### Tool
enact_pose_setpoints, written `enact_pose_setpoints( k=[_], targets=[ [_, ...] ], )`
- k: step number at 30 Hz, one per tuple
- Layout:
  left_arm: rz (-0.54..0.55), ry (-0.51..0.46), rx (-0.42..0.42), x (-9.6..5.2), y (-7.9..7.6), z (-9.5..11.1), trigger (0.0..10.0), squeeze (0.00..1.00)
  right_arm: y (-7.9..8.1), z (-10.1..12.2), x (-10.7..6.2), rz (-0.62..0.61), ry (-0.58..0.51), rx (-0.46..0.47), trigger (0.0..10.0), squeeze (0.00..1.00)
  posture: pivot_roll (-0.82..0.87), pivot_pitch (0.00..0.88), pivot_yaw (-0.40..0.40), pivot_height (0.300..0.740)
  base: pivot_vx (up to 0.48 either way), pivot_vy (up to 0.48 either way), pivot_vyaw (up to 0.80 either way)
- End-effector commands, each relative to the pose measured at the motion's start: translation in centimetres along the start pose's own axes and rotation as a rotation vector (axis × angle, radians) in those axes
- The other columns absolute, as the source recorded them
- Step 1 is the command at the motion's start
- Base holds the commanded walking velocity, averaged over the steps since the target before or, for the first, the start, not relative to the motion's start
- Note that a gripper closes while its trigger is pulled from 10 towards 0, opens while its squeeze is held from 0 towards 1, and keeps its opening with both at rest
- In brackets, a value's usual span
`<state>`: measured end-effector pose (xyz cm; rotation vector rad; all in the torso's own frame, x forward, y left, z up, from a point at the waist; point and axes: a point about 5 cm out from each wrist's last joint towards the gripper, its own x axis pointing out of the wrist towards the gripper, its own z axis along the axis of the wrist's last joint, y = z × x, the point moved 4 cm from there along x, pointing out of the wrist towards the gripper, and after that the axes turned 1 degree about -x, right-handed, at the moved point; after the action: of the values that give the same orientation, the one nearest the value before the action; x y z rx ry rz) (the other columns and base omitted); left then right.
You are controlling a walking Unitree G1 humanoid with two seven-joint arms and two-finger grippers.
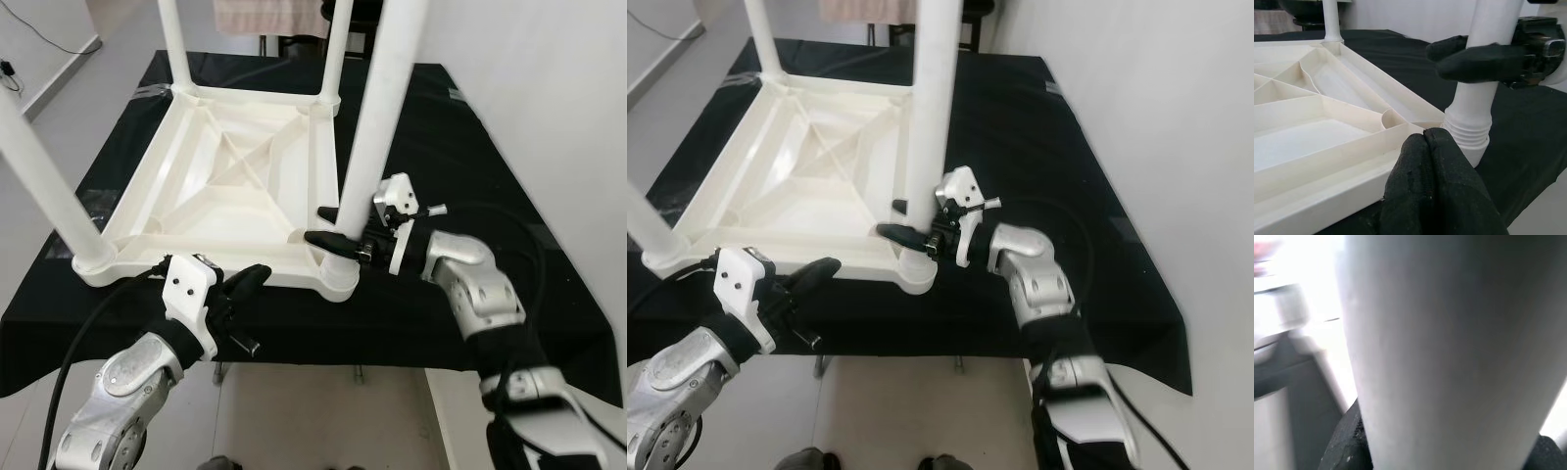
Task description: Building children table
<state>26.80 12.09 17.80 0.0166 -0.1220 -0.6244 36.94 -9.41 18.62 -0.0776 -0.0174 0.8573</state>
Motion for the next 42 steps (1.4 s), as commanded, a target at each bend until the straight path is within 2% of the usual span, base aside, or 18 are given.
enact_pose_setpoints(
  k=[1, 2, 4, 5, 7, 15, 16, 17, 18, 22, 25, 26, 27, 30, 34, 39, 40, 42],
  targets=[
    [-0.004, 0.003, -0.008, -0.1, 0.0, -0.1, 10.0, 0.00, -1.2, -2.8, -1.2, -0.308, 0.108, 0.031, 0.0, 0.00, 0.04, 0.126, -0.087, 0.740, 0.000, 0.000, 0.00],
    [-0.004, 0.002, -0.008, -0.2, 0.1, -0.1, 10.0, 0.00, -0.7, -3.8, -1.8, -0.422, 0.123, 0.066, 0.0, 0.00, 0.04, 0.126, -0.087, 0.740, 0.000, 0.000, 0.00],
    [-0.005, 0.002, -0.008, -0.2, 0.2, -0.1, 10.0, 0.00, 0.3, -4.7, -2.0, -0.492, 0.124, 0.100, 0.0, 0.00, 0.04, 0.124, -0.079, 0.740, 0.000, 0.000, 0.00],
    [-0.005, 0.002, -0.008, -0.2, 0.2, -0.1, 10.0, 0.00, 0.3, -4.7, -2.0, -0.492, 0.124, 0.100, 0.0, 0.00, 0.04, 0.124, -0.079, 0.740, 0.000, 0.000, 0.00],
    [-0.008, 0.003, -0.007, 0.0, 0.2, -0.1, 10.0, 0.00, 2.4, -5.0, -0.9, -0.410, 0.132, 0.039, 0.0, 0.00, 0.04, 0.117, -0.081, 0.740, 0.000, 0.000, 0.00],
    [0.000, -0.001, -0.004, 0.1, 0.2, -0.2, 10.0, 0.00, 2.9, -5.0, 0.0, -0.375, 0.136, 0.031, 0.0, 0.00, 0.06, 0.109, -0.099, 0.740, 0.000, 0.000, 0.00],
    [0.004, -0.004, -0.004, 0.1, 0.3, -0.2, 10.0, 0.00, 2.6, -5.0, -0.2, -0.408, 0.140, 0.061, 10.0, 0.00, 0.05, 0.103, -0.098, 0.740, 0.000, 0.000, 0.00],
    [0.004, -0.005, -0.005, 0.2, 0.2, -0.2, 10.0, 0.00, 2.6, -4.8, -0.2, -0.395, 0.135, 0.091, 10.0, 0.85, 0.05, 0.095, -0.093, 0.740, 0.000, 0.000, 0.00],
    [-0.001, -0.005, -0.006, 0.3, 0.2, -0.3, 10.0, 0.00, 2.4, -3.8, 0.1, -0.339, 0.102, 0.099, 10.0, 1.00, 0.05, 0.088, -0.090, 0.740, 0.000, 0.000, 0.00],
    [-0.007, -0.005, -0.006, 0.6, 0.2, -0.4, 10.0, 0.00, 1.4, -1.3, 0.6, -0.208, 0.020, 0.059, 10.0, 1.00, 0.05, 0.081, -0.092, 0.740, 0.000, 0.000, 0.00],
    [-0.006, -0.006, -0.006, 0.6, 0.2, -0.4, 10.0, 0.00, 1.1, -0.7, 0.7, -0.139, 0.002, 0.067, 10.0, 1.00, 0.05, 0.073, -0.097, 0.740, 0.000, 0.000, 0.00],
    [-0.005, -0.007, -0.005, 0.7, 0.2, -0.4, 10.0, 0.00, 0.7, -0.1, 0.7, -0.062, -0.011, 0.052, 10.0, 0.71, 0.06, 0.069, -0.102, 0.740, 0.000, 0.000, 0.00],
    [-0.003, -0.009, -0.004, 0.8, 0.2, -0.5, 10.0, 0.00, 0.8, 0.3, 0.7, 0.058, 0.000, 0.014, 10.0, 0.00, 0.06, 0.062, -0.109, 0.740, 0.000, 0.000, 0.00],
    [0.003, -0.013, -0.003, 1.0, 0.2, -0.6, 10.0, 0.00, 0.6, 0.3, 0.0, 0.276, 0.054, -0.055, 10.0, 0.00, 0.07, 0.058, -0.116, 0.740, 0.000, 0.000, 0.00],
    [0.005, -0.016, -0.001, 1.1, 0.1, -0.6, 10.0, 0.00, -0.3, -0.1, -0.5, 0.350, 0.122, -0.050, 10.0, 0.00, 0.09, 0.056, -0.129, 0.740, 0.000, 0.000, 0.00],
    [0.007, -0.018, -0.001, 1.2, 0.1, -0.6, 10.0, 0.00, -0.9, -0.1, -0.6, 0.359, 0.126, -0.023, 10.0, 0.00, 0.10, 0.057, -0.129, 0.740, 0.000, 0.000, 0.00],
    [0.008, -0.018, -0.001, 1.2, 0.1, -0.6, 10.0, 0.00, -1.1, 0.0, -0.5, 0.355, 0.115, -0.003, 0.0, 0.00, 0.10, 0.057, -0.129, 0.740, 0.000, 0.000, 0.00],
    [0.008, -0.019, -0.001, 1.1, 0.1, -0.6, 10.0, 0.00, -1.2, 0.1, -0.6, 0.362, 0.107, 0.019, 0.0, 0.00, 0.10, 0.060, -0.129, 0.740, 0.000, 0.000, 0.00]
  ],
)
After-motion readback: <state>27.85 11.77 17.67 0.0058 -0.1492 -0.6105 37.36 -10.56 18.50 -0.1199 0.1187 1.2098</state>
